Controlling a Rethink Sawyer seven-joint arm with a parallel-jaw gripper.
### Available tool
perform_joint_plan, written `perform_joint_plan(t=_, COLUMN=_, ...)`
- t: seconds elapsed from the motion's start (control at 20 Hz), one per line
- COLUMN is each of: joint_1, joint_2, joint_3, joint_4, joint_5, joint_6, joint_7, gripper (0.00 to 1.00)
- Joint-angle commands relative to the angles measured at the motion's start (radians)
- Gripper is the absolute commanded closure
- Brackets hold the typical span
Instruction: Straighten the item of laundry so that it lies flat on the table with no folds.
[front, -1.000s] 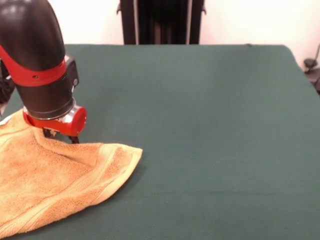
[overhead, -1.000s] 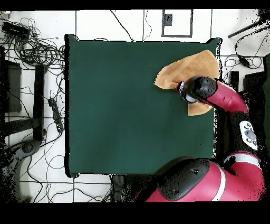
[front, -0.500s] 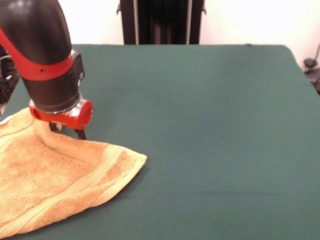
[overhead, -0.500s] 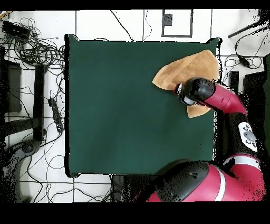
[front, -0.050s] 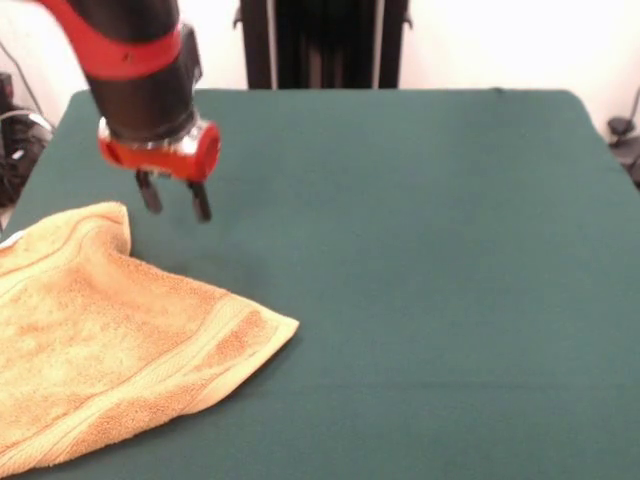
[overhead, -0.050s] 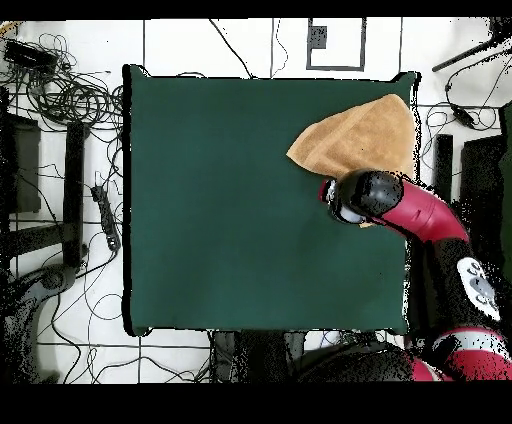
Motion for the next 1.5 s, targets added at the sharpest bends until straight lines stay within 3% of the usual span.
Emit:
perform_joint_plan(t=0.05, joint_1=0.057, joint_2=-0.167, joint_3=0.007, joint_4=0.241, joint_5=0.034, joint_6=0.013, joint_7=0.162, gripper=0.00)
perform_joint_plan(t=0.2, joint_1=0.081, joint_2=-0.246, joint_3=-0.020, joint_4=0.266, joint_5=0.039, joint_6=0.056, joint_7=0.175, gripper=0.00)
perform_joint_plan(t=0.35, joint_1=0.067, joint_2=-0.236, joint_3=-0.008, joint_4=0.234, joint_5=0.044, joint_6=0.052, joint_7=0.155, gripper=0.00)
perform_joint_plan(t=0.45, joint_1=0.038, joint_2=-0.173, joint_3=0.020, joint_4=0.170, joint_5=0.042, joint_6=0.020, joint_7=0.129, gripper=0.00)
perform_joint_plan(t=0.8, joint_1=0.066, joint_2=0.168, joint_3=0.038, joint_4=-0.336, joint_5=0.018, joint_6=0.173, joint_7=0.104, gripper=0.00)
perform_joint_plan(t=0.95, joint_1=0.065, joint_2=0.275, joint_3=0.060, joint_4=-0.483, joint_5=0.018, joint_6=0.213, joint_7=0.071, gripper=0.00)
perform_joint_plan(t=1.5, joint_1=0.040, joint_2=0.455, joint_3=0.128, joint_4=-0.674, joint_5=0.038, joint_6=0.185, joint_7=-0.014, gripper=0.00)
